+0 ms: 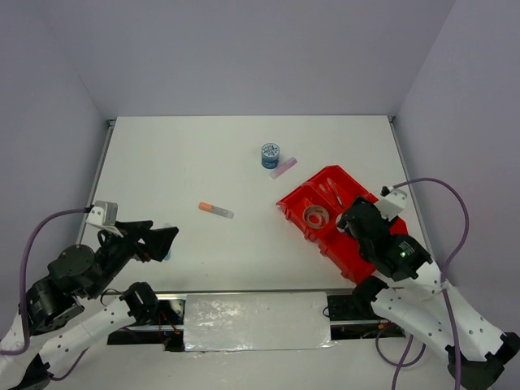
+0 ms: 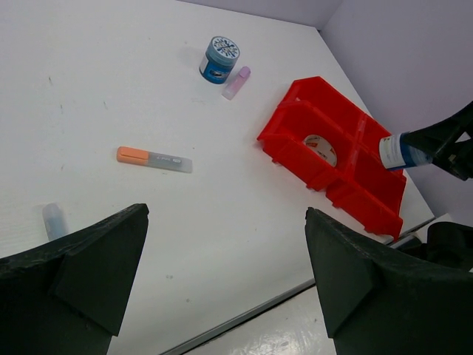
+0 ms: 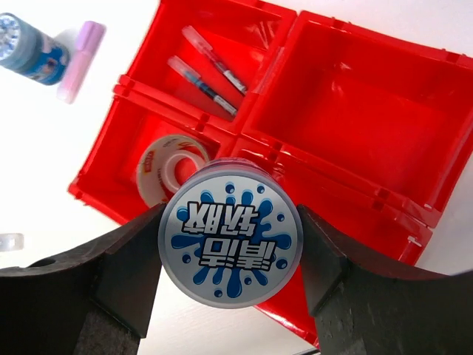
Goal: Sort the stationery into containers
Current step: Place the stationery in the storage box.
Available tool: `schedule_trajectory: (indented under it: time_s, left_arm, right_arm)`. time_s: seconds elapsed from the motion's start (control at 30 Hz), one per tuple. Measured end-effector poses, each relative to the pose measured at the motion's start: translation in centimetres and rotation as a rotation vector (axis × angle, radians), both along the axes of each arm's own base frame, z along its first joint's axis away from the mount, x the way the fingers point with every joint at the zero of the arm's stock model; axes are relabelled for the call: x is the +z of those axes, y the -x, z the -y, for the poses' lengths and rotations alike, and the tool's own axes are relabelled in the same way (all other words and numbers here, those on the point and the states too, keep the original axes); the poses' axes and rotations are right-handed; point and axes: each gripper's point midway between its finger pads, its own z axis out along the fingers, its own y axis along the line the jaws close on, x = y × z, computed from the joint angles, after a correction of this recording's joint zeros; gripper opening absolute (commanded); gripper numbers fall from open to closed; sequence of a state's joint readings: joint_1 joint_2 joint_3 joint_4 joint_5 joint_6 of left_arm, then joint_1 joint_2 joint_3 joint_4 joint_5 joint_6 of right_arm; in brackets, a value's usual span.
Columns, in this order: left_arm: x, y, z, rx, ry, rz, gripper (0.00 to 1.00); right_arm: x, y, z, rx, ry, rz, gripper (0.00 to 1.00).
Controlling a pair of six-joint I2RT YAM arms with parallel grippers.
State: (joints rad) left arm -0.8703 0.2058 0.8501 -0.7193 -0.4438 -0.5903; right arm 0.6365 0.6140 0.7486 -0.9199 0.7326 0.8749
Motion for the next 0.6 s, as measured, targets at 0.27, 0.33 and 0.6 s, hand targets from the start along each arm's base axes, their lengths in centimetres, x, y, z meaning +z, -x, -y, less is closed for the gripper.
schedule_trajectory:
  time_s: [0.27, 0.33, 0.6]
  left_arm:
    - [0.2, 0.7, -0.4, -0.014, 0.034, 0.008, 0.99]
    - [0.2, 0.8, -0.5, -0.020, 0.042, 0.011, 0.99]
    - [0.2, 0.9, -0.6, -0.016, 0.057, 0.003, 0.99]
  right_arm:
    - [-4.3, 0.1, 0.5, -0.038, 0.076, -0.138, 0.00]
    - [-5.0, 0.3, 0.4, -0.033, 0.078, -0.153, 0.00]
    - [-6.2, 0.2, -0.3, -0.005, 0.061, -0.172, 0.16]
